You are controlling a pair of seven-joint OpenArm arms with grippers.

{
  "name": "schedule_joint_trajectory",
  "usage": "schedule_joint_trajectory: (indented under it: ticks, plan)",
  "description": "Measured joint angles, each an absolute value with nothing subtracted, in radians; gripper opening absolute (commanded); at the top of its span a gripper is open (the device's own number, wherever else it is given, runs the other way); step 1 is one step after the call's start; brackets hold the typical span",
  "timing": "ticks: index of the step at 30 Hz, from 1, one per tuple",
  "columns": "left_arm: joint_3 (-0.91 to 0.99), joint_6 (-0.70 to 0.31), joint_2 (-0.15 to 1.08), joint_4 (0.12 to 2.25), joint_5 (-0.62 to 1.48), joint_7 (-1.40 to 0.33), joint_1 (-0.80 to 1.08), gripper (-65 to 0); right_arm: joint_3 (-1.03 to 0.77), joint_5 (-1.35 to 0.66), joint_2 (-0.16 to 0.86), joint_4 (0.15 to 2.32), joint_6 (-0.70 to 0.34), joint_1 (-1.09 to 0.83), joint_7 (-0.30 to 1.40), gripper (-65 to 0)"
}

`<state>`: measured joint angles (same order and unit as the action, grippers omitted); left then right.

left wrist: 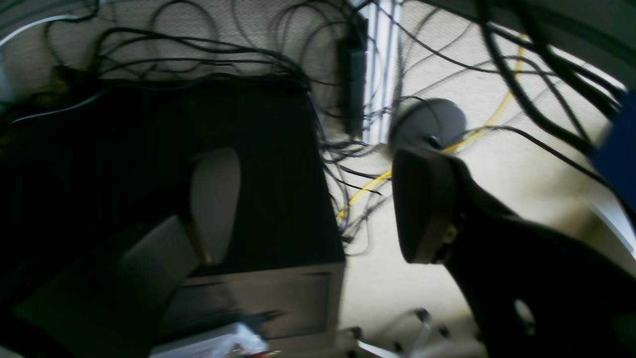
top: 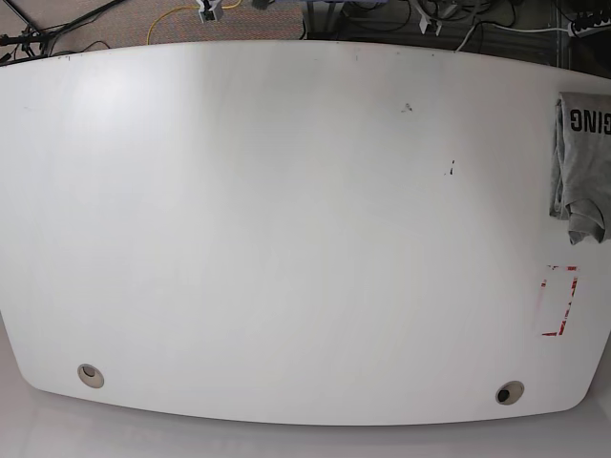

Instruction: Fold the T-shirt properly

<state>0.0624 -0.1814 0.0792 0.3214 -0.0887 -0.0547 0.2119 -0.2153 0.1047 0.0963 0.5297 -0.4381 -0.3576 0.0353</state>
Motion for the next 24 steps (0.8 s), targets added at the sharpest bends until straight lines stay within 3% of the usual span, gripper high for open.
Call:
schedule_joint_trajectory:
  ticks: [7,24]
  plan:
    - [0.063,-0.131,0.082,0.323,-0.089,-0.05,0.2,-20.4,-0.161,0.105,0.093,0.484,-0.357,-0.316,0.03,-58.7]
    - [0.063,-0.13,0.078,0.323,-0.089,-0.051,0.202,-20.3,-0.149,0.104,0.092,0.477,-0.355,-0.313,0.03,-58.7]
